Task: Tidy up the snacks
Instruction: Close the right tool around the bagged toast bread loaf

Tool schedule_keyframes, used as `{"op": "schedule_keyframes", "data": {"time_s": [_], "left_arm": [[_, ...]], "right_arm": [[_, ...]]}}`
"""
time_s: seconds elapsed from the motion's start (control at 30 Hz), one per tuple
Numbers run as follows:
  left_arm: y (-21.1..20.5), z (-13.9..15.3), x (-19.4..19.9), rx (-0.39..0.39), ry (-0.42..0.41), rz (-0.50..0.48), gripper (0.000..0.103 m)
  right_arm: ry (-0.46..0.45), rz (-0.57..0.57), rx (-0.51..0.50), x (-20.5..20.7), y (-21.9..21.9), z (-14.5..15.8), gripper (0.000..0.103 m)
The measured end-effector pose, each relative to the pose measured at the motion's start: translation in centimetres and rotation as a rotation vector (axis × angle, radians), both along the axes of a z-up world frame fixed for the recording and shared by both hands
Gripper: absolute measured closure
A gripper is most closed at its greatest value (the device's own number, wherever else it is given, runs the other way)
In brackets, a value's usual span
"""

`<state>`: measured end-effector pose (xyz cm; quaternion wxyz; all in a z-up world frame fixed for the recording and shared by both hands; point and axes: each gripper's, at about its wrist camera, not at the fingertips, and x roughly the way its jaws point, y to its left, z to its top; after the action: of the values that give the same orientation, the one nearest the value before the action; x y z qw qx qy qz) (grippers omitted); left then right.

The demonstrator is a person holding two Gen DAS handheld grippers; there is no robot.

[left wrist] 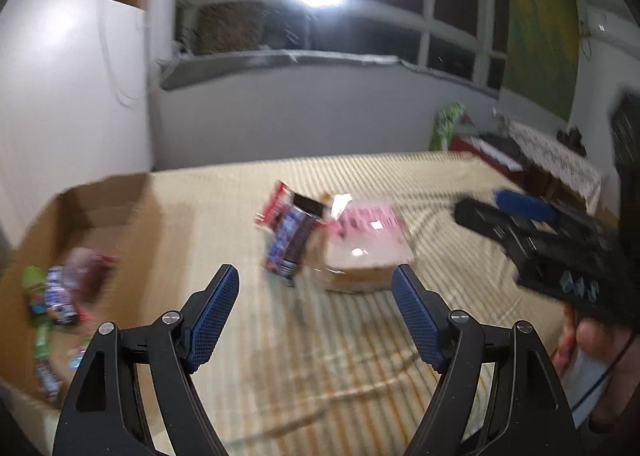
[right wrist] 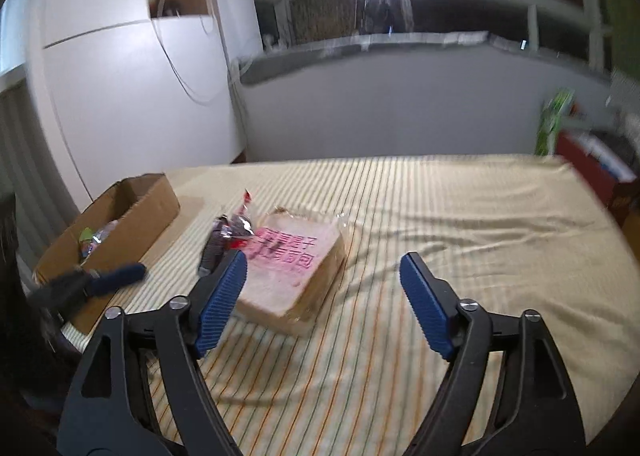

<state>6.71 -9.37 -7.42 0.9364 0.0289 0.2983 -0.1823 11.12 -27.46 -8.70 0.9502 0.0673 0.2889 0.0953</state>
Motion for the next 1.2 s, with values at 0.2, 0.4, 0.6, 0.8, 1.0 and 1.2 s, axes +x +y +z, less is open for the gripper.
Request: {"op": "schedule_keyframes", "data": {"time_s": [0.2, 0.4, 0.6, 0.8, 1.0, 1.2], "left_arm": [[-3.7, -3.0, 3.3, 0.068, 0.116, -0.101, 0.024], [-4.4, -2.9, 4.9, 0.053, 0.157, -0.120, 0.022], [-5.3, -3.2, 4.9, 0.086, 0.166, -0.147, 0.021], [-6.1, -3.7, 5.2, 0.083, 0.193, -0.162, 0.020], [-7.5, -4.7, 5.9, 0.108, 0.243, -0.158, 0.033], [-7.8, -4.9, 5.4, 0.115, 0.226, -0.139, 0.048]], "right_arm": [[0.117, 0.063, 0.023, 6.3, -0.2, -1.7, 0.011], [0.205, 0.145, 0.007, 9.7, 1.0, -2.4, 0.011], [0.306, 0.205, 0.101, 11.4, 0.5, -3.7, 0.011], [0.322, 0.221, 0.249, 11.2, -0.6, -5.3, 0.012], [0.275, 0.204, 0.197, 10.4, 0.3, -5.5, 0.032], [0.260, 0.196, 0.192, 10.3, 0.3, -5.5, 0.032]]}}
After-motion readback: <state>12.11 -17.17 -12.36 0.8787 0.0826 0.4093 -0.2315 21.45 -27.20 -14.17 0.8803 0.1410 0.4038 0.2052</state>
